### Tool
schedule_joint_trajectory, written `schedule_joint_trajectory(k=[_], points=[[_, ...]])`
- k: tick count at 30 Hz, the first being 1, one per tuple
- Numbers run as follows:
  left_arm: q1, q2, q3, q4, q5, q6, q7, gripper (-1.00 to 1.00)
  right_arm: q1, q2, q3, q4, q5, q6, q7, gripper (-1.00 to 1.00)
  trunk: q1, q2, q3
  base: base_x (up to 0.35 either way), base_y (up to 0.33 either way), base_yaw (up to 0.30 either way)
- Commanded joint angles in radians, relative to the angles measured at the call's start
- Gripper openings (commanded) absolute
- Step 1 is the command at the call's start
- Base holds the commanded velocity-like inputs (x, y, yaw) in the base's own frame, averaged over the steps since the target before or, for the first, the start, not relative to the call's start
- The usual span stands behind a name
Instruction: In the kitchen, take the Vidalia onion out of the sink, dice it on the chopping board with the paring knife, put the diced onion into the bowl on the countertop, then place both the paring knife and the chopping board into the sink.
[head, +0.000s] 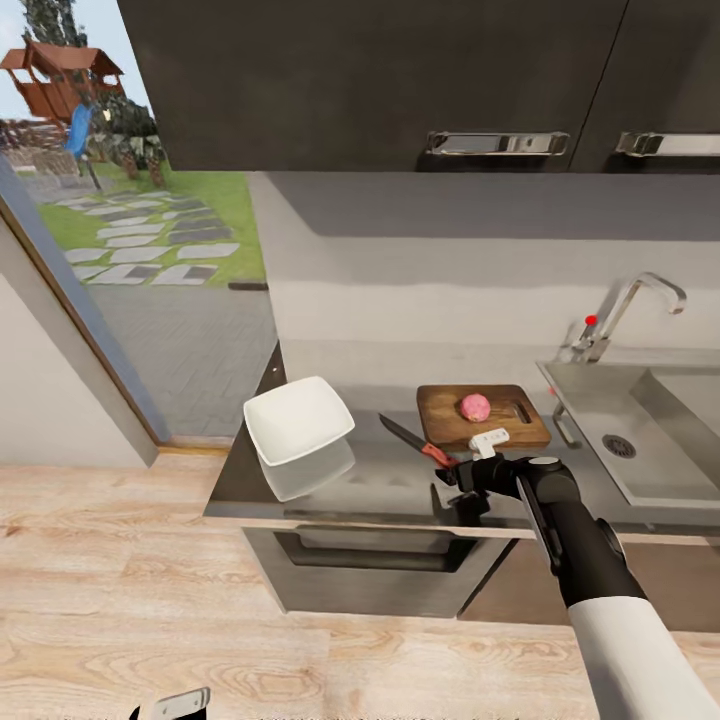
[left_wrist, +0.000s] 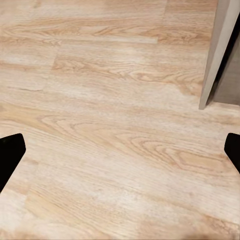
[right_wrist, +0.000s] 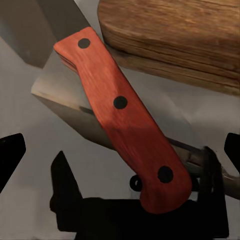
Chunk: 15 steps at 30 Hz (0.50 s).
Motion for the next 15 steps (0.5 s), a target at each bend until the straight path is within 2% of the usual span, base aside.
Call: schedule_joint_trajectory(k=[1,15], points=[[-0.002,-0.001,-0.009,0.003,0.004,-0.005,0.003,1.0,-0.001,0.0,-0.001,-0.001,0.01,0.002,0.01,1.0,0.0,-0.001,-0.003,0.0,0.0,0.0],[-0.001,0.0,-0.008,0.003,0.004,-0.005,0.003,1.0,-0.001,-0.001,-0.001,-0.001,0.009,0.002,0.01,1.0,0.0,-0.001,-0.024,0.0,0.0,0.0]])
